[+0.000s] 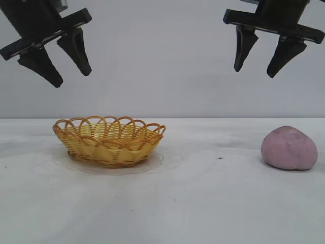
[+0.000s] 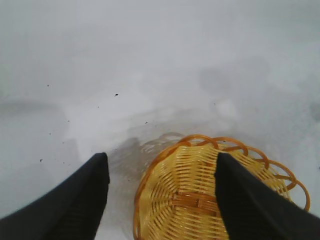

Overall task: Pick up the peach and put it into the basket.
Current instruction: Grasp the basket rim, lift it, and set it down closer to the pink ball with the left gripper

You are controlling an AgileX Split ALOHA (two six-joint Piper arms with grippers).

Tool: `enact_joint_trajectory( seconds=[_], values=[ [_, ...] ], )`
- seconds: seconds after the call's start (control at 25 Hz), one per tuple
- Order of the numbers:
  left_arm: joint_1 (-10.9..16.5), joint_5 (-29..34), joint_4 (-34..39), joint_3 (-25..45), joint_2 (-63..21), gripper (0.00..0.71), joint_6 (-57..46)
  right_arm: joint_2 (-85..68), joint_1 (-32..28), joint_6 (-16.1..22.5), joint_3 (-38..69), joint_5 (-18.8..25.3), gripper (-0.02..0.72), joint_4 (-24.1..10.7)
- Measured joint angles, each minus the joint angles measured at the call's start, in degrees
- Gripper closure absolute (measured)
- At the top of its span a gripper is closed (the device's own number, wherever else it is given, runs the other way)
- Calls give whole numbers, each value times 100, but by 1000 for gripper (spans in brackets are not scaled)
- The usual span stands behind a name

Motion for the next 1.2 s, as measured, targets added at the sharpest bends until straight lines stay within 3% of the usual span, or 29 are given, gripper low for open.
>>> enact_joint_trajectory(
  seconds=[0.68,0.88,1.2],
  values=[
    [0,91,28,-10,0,302,73,0,0,0,0,-2,285,-35],
    [0,886,786,-377,96,302,202,0,0,0,0,-2,285,-35],
    [-132,2651,1457,-1624,757,302,764,0,0,0,0,23,285,-105]
  ],
)
